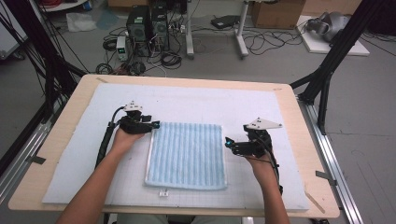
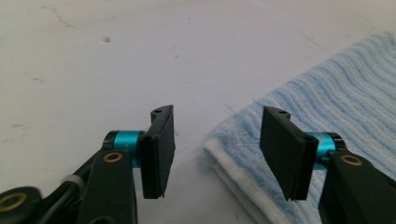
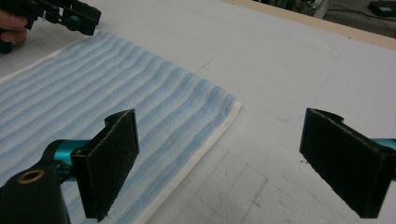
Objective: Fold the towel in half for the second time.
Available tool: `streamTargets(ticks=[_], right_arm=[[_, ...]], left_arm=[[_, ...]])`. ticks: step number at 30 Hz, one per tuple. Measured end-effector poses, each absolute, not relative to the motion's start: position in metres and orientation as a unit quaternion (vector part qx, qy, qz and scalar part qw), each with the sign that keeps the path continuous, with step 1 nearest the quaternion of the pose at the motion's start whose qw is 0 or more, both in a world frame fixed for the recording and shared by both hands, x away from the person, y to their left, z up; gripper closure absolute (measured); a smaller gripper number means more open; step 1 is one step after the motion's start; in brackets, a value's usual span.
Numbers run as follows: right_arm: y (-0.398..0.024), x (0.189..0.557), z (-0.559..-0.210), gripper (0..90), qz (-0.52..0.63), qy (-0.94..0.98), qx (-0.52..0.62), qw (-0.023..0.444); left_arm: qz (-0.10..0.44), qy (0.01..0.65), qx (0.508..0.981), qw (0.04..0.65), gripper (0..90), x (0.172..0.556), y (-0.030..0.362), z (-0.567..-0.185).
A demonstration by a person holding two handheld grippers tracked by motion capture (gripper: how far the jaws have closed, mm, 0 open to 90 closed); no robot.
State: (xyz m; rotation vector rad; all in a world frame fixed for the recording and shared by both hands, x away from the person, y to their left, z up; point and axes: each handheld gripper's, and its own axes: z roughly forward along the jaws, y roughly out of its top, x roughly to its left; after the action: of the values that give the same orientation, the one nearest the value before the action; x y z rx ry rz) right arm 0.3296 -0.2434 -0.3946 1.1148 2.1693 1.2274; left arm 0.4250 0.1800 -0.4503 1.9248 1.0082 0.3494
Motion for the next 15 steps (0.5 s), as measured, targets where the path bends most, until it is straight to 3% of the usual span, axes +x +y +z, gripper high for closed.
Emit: streamTargets(ticks=[15], right_arm=[[-0.2428, 0.3320, -0.3954, 11.0, 0.439, 0.778, 0.403, 0.200]], left_arm=[[0.156, 0.377, 0.808, 0.424, 77.7, 0.4227, 0.1710, -0.4512]])
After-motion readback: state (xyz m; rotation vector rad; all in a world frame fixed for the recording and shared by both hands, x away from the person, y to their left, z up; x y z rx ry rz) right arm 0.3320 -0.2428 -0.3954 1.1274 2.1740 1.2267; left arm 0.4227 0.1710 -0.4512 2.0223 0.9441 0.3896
